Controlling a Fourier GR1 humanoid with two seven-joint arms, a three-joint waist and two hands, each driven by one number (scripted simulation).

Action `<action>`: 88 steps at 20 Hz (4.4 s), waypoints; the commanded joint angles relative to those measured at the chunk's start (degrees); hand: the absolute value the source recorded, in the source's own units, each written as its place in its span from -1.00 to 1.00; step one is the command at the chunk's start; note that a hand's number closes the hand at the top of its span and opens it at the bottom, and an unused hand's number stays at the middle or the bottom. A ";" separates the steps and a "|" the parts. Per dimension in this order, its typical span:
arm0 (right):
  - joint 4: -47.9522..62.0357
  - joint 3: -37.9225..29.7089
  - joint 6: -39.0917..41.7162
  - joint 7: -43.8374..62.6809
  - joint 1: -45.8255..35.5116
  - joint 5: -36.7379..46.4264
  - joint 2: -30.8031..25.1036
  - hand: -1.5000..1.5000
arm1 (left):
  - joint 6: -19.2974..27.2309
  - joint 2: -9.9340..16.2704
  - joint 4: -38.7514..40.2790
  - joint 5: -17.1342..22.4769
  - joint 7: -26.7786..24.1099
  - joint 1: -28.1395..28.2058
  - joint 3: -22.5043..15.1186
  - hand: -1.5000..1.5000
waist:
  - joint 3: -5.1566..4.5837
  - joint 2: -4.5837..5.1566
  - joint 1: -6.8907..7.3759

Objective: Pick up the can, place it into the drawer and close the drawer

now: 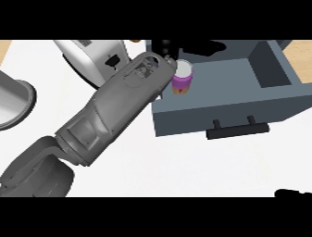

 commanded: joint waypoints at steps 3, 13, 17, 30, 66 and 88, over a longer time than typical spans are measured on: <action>-0.64 3.14 0.09 -1.97 -1.88 8.80 -2.76 -1.00 | 1.67 0.00 -2.57 3.24 -1.69 -0.07 0.22 -1.00 | -0.01 -0.24 1.29; 7.54 14.28 -5.01 -4.21 -6.11 35.22 -5.81 -1.00 | 2.51 0.00 -1.29 3.97 -1.24 -3.61 0.72 -1.00 | -0.04 -0.65 4.49; 13.54 17.60 -7.11 -4.20 -8.27 42.93 -6.21 -1.00 | 2.85 0.00 -3.38 3.56 -0.55 -1.06 -0.04 -1.00 | -0.06 -1.11 5.72; 43.80 16.52 -26.12 -8.65 -17.26 53.16 0.62 -1.00 | 0.27 11.27 -15.70 -1.13 10.22 1.51 -0.22 -1.00 | -0.04 -1.91 9.08; 105.59 -0.64 -55.44 -11.94 -61.58 61.71 -2.90 -1.00 | 0.11 28.26 -49.43 -8.24 20.38 25.46 -0.75 -1.00 | 0.08 -0.08 11.89; 109.70 -12.78 -49.80 -22.70 -72.01 48.03 1.04 -1.00 | -0.43 30.91 -57.09 -10.58 18.57 36.33 0.46 -1.00 | 0.18 -0.32 11.93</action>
